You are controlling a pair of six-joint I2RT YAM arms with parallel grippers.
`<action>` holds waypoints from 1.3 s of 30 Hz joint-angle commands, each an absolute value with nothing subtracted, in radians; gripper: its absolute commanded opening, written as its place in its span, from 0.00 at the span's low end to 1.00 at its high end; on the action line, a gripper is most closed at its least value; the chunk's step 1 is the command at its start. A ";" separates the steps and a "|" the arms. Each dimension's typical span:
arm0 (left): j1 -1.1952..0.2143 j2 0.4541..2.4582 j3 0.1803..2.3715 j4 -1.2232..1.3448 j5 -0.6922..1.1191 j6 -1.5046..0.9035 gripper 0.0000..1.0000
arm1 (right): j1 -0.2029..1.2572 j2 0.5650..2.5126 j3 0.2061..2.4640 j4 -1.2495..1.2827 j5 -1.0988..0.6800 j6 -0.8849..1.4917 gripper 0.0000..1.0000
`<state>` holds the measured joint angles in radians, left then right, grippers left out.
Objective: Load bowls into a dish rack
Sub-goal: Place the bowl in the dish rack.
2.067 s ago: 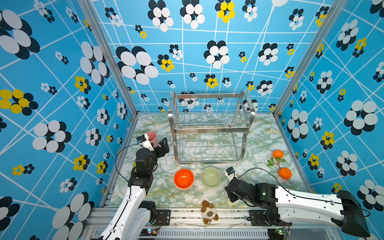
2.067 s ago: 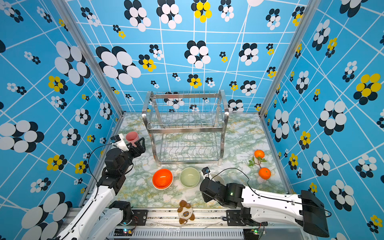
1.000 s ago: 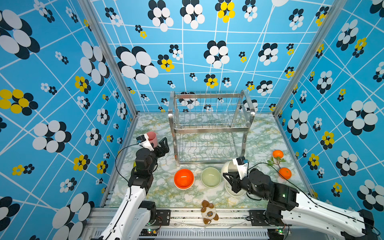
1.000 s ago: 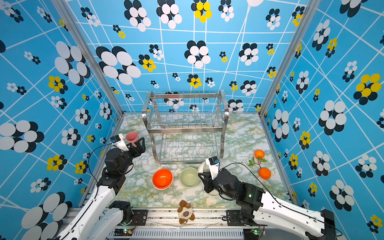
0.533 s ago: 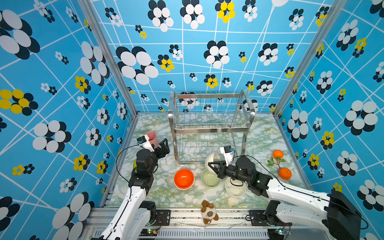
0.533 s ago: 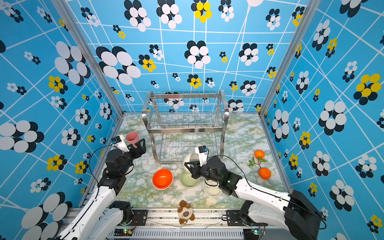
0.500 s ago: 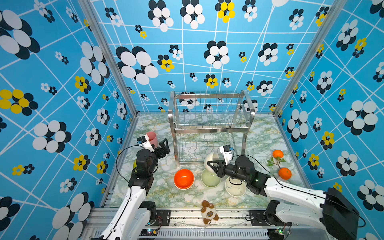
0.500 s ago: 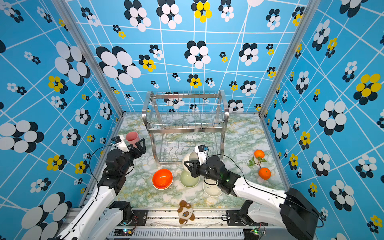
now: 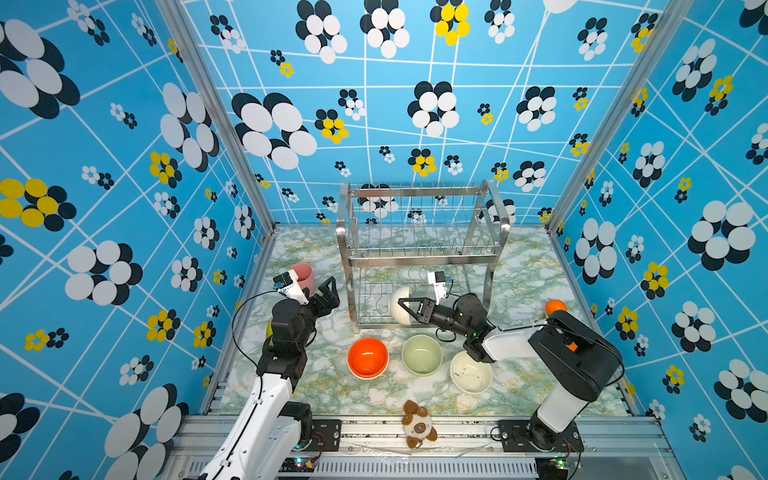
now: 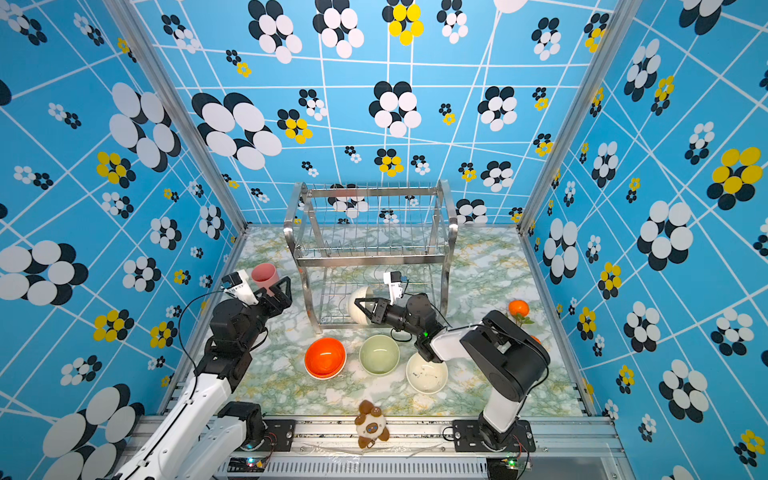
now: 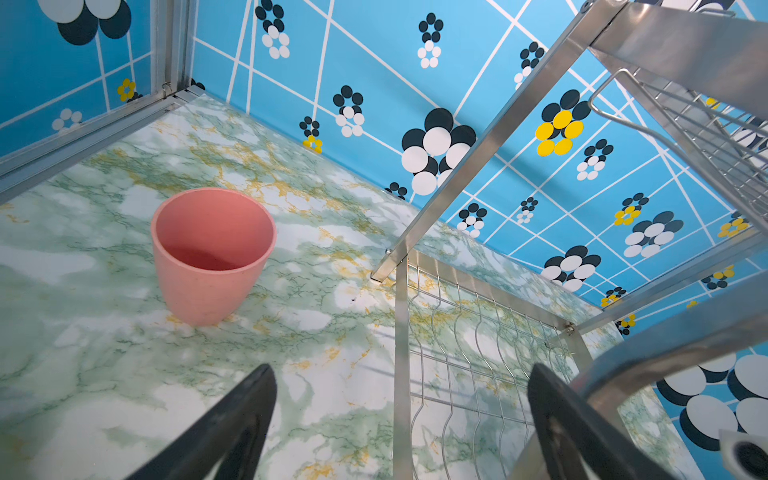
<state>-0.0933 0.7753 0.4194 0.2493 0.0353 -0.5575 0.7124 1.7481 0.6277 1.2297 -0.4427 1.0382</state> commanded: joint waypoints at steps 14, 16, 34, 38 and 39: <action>-0.097 0.763 0.421 0.245 0.034 -0.538 0.96 | 0.697 1.908 0.862 1.407 -0.566 1.088 0.00; -0.097 0.767 0.423 0.249 0.035 -0.540 0.96 | 0.689 1.931 0.886 1.406 -0.589 1.086 0.00; -0.097 0.751 0.422 0.247 0.036 -0.542 0.96 | 0.625 2.152 1.176 1.406 -0.764 1.137 0.00; -0.097 0.741 0.424 0.238 0.037 -0.535 0.96 | 0.618 2.212 1.245 1.407 -0.780 1.160 0.00; -0.097 0.740 0.425 0.235 0.036 -0.534 0.97 | 0.617 2.223 1.259 1.406 -0.780 1.166 0.00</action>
<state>-0.0933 0.7547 0.4194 0.2466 0.0345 -0.5541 0.6273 2.2009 1.2041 1.3224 -0.7540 1.1450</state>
